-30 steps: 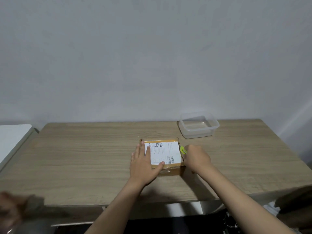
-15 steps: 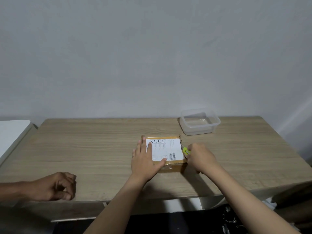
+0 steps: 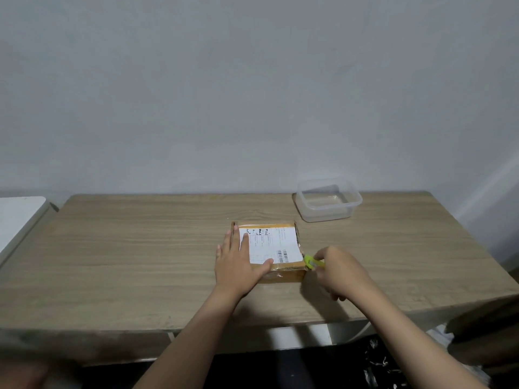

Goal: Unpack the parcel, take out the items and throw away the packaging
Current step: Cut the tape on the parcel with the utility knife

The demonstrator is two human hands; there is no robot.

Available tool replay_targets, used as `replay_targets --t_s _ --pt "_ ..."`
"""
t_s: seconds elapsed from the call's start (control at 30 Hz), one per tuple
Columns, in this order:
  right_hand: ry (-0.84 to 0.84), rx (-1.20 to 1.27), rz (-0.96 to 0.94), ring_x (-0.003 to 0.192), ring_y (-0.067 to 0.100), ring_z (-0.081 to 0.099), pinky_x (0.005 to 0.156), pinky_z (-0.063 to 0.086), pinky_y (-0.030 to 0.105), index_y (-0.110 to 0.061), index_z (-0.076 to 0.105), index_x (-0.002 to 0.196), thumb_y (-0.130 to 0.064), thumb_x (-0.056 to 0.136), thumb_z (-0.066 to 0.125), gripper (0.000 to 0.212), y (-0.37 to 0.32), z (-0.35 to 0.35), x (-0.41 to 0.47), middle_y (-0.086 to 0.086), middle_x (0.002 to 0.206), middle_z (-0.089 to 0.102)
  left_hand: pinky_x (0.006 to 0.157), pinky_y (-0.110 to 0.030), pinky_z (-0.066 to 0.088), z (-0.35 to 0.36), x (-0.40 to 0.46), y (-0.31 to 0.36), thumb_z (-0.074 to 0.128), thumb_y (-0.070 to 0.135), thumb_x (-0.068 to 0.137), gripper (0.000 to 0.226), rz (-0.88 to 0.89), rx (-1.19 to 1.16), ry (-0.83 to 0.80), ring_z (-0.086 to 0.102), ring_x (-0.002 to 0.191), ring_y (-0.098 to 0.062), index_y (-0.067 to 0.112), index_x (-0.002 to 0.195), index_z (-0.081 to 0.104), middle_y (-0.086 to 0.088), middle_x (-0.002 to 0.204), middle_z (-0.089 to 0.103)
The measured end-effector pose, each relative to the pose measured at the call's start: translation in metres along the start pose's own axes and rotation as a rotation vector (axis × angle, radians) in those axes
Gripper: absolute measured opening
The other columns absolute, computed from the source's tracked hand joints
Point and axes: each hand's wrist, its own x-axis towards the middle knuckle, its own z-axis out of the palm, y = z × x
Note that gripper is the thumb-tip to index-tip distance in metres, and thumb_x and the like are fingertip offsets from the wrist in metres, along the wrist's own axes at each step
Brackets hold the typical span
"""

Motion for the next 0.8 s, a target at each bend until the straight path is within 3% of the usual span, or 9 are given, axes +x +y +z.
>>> replay_targets --t_s 0.13,0.23,0.37,0.43,0.53,0.6,0.7,0.8 --pt "0.167 0.029 -0.051 0.076 0.035 0.068 0.069 0.054 0.037 -0.015 0.064 0.103 -0.02 0.085 0.053 0.022 0.011 0.006 -0.009 0.012 0.085 0.072 0.117 -0.047 0.006 0.0 -0.002 0.004 0.038 0.075 0.078 0.095 -0.039 -0.021 -0.003 -0.008 0.147 -0.023 0.016 0.149 0.017 -0.005 0.16 -0.008" --pt "0.26 0.149 -0.061 0.073 0.037 0.067 0.065 0.054 0.038 -0.017 0.065 0.109 -0.02 0.086 0.056 0.025 0.017 0.008 -0.014 0.014 0.09 0.072 0.117 -0.047 0.006 -0.003 -0.009 0.01 0.041 0.073 0.079 0.095 -0.091 -0.056 -0.035 -0.007 0.147 -0.026 0.015 0.149 0.015 -0.008 0.16 -0.008" --pt "0.305 0.235 -0.096 0.072 0.034 0.068 0.064 0.054 0.034 -0.018 0.062 0.12 -0.02 0.088 0.056 0.033 0.025 0.01 -0.015 0.009 0.095 0.073 0.108 -0.042 0.029 -0.02 -0.012 0.007 0.048 0.069 0.074 0.087 -0.026 -0.063 0.003 0.029 0.131 -0.034 0.02 0.143 0.027 -0.012 0.153 0.023" --pt "0.305 0.273 -0.098 0.071 0.032 0.069 0.062 0.054 0.034 -0.019 0.061 0.122 -0.021 0.088 0.056 0.034 0.027 0.011 -0.014 0.007 0.097 0.073 0.106 -0.043 0.033 -0.033 -0.008 -0.005 0.053 0.067 0.069 0.088 0.007 -0.139 -0.028 0.027 0.133 -0.034 0.025 0.143 0.03 -0.011 0.153 0.021" --pt "0.297 0.312 -0.103 0.071 0.031 0.069 0.062 0.054 0.033 -0.021 0.06 0.122 -0.024 0.088 0.057 0.035 0.028 0.014 -0.014 0.007 0.094 0.074 0.115 -0.051 0.019 -0.051 0.003 -0.025 0.06 0.083 0.045 0.119 0.056 -0.204 -0.288 0.004 0.143 -0.028 0.034 0.147 0.022 0.0 0.159 -0.002" --pt "0.285 0.339 -0.106 0.072 0.03 0.069 0.062 0.052 0.029 -0.021 0.06 0.123 -0.025 0.088 0.058 0.035 0.028 0.016 -0.013 0.007 0.091 0.074 0.117 -0.052 0.008 -0.057 0.009 -0.033 0.059 0.087 0.032 0.137 0.103 -0.125 -0.434 -0.004 0.144 -0.026 0.035 0.149 0.013 0.005 0.159 -0.008" --pt "0.278 0.365 -0.117 0.077 0.03 0.07 0.064 0.049 0.025 -0.022 0.06 0.123 -0.025 0.088 0.059 0.035 0.029 0.016 -0.013 0.005 0.097 0.074 0.117 -0.047 0.0 -0.06 0.016 -0.038 0.058 0.082 0.03 0.138 0.149 -0.063 -0.453 -0.003 0.145 -0.026 0.03 0.15 0.013 0.002 0.158 -0.003" --pt "0.278 0.378 -0.131 0.072 0.025 0.068 0.064 0.046 0.021 -0.022 0.061 0.123 -0.024 0.088 0.059 0.034 0.03 0.016 -0.012 0.007 0.095 0.074 0.117 -0.043 0.007 -0.061 0.018 -0.036 0.059 0.081 0.027 0.136 0.158 -0.075 -0.385 0.009 0.142 -0.026 0.03 0.148 0.023 -0.003 0.153 0.012"
